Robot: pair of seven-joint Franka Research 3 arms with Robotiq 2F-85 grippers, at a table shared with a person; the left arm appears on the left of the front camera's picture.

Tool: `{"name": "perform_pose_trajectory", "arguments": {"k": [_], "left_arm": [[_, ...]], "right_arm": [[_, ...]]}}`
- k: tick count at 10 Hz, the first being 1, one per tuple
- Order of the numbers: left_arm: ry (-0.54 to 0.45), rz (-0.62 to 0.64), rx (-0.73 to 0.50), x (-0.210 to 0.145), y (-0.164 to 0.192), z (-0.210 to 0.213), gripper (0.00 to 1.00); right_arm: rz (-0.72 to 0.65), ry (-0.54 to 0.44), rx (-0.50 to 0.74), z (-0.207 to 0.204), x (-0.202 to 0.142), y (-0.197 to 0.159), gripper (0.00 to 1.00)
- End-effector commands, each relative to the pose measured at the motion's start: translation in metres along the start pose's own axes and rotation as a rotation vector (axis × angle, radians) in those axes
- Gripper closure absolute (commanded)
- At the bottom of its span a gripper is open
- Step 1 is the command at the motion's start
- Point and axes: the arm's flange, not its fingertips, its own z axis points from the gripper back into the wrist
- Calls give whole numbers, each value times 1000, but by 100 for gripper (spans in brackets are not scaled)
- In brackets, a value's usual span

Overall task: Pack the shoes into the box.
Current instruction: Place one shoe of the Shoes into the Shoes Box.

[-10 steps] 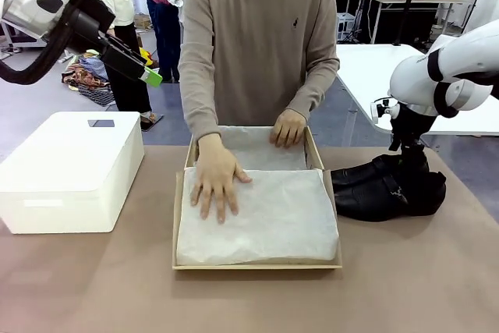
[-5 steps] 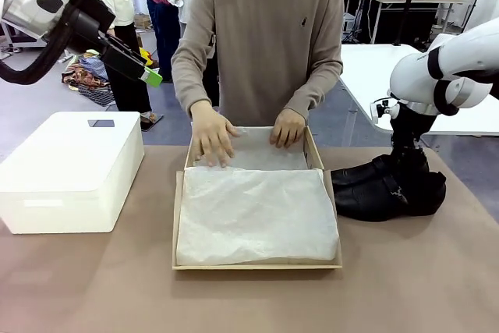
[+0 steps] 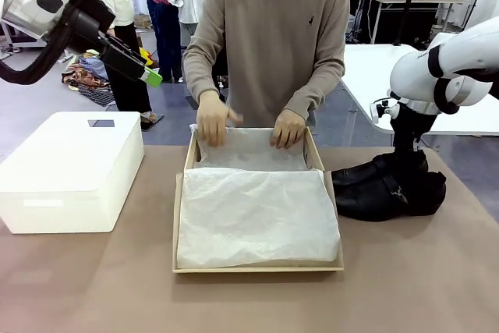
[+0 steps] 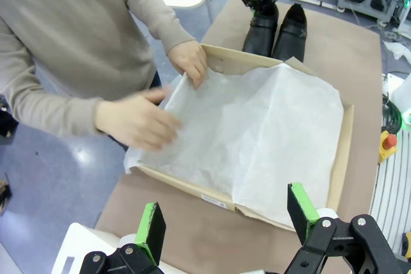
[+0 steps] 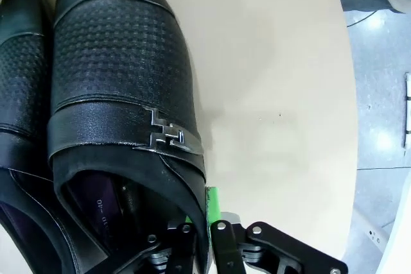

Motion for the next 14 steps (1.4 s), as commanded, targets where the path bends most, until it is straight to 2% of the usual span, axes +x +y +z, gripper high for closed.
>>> {"name": "perform_pose_trajectory", "arguments": {"k": [1, 3, 6, 9, 14], "left_arm": [[-15, -16, -13, -4, 1, -2, 0], [-15, -16, -13, -4, 1, -2, 0], [-15, -16, -13, -4, 1, -2, 0], [-15, -16, -13, -4, 1, -2, 0], [-15, -16, -13, -4, 1, -2, 0]], "right_arm": [[-8, 24, 7, 4, 1, -10, 100], [-118, -7, -16, 21, -3, -15, 100], [-241, -22, 27, 62, -7, -17, 100], [-350, -84, 81, 99, -5, -2, 100], [-304, -21, 57, 145, 20, 26, 100]]}}
